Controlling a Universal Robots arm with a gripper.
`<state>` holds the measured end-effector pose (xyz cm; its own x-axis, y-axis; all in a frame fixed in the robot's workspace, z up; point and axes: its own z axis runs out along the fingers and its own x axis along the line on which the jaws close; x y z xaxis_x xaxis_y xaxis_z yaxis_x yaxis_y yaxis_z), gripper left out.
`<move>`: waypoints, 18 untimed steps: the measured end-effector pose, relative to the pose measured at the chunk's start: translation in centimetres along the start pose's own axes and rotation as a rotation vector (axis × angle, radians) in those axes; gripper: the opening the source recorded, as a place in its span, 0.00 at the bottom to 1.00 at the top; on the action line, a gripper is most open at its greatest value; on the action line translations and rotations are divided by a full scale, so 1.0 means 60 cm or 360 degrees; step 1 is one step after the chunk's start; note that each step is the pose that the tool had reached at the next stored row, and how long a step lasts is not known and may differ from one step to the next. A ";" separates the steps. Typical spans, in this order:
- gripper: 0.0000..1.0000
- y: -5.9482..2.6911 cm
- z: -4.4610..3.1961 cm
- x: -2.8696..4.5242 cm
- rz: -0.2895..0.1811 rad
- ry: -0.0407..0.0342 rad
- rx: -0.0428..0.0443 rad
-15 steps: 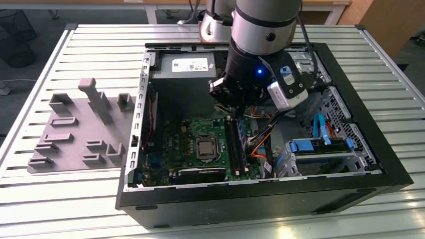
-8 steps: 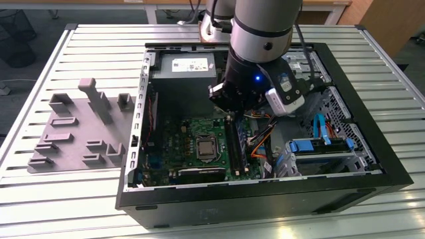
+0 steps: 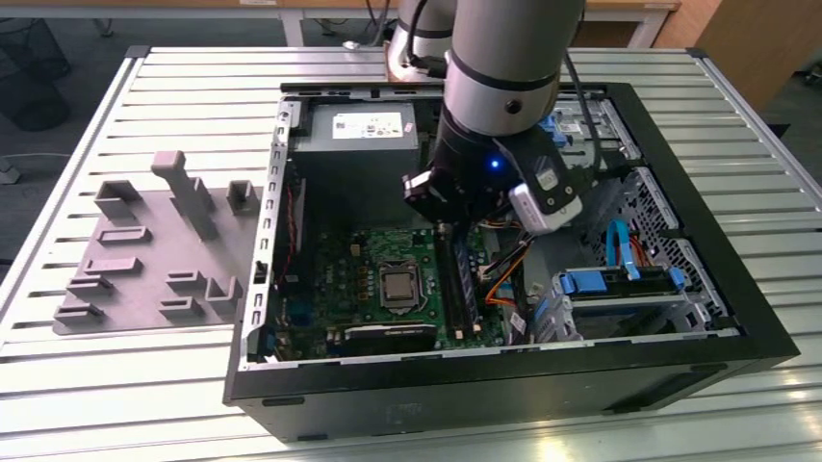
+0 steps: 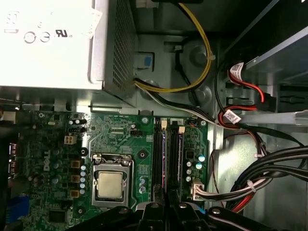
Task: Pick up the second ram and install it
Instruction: 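Insert the second ram into the second slot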
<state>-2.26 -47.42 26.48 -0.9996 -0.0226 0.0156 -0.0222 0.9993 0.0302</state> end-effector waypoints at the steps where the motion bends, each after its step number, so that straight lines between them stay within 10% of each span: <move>1: 0.14 0.000 0.003 0.000 0.0000 0.0000 0.0000; 18: 0.14 -0.006 0.024 0.000 0.0007 0.0000 0.0001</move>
<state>-2.26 -47.72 25.03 -0.9997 -0.0182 0.0157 -0.0177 0.9994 0.0293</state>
